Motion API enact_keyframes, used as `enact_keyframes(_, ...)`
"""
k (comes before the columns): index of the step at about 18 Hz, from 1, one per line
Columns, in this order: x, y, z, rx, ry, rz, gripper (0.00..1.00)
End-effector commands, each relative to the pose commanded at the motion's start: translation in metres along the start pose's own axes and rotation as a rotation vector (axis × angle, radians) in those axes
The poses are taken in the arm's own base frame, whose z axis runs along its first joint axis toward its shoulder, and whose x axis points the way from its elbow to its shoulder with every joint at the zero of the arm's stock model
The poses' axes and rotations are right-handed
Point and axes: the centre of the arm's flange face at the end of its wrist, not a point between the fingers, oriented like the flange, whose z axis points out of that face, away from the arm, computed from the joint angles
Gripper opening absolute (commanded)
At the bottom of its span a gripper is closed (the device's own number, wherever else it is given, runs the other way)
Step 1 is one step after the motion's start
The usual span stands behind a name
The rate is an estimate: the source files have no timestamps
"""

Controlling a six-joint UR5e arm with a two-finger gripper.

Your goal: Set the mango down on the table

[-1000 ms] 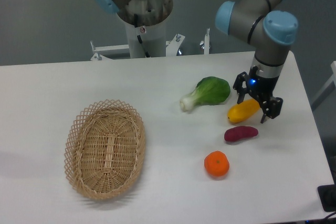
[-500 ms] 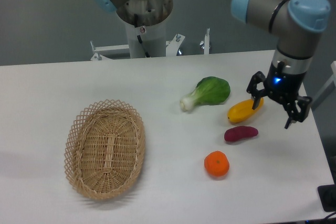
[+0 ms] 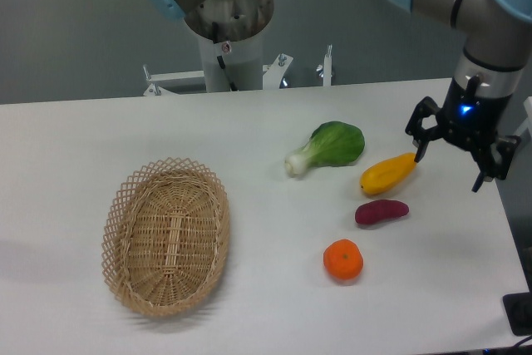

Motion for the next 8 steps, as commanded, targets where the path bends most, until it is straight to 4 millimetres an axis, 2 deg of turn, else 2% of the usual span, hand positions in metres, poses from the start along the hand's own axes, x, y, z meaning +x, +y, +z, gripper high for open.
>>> enact_keyframes(8,0.0005,0.0044,-0.003,-0.001,-0.002,-0.007,1.0)
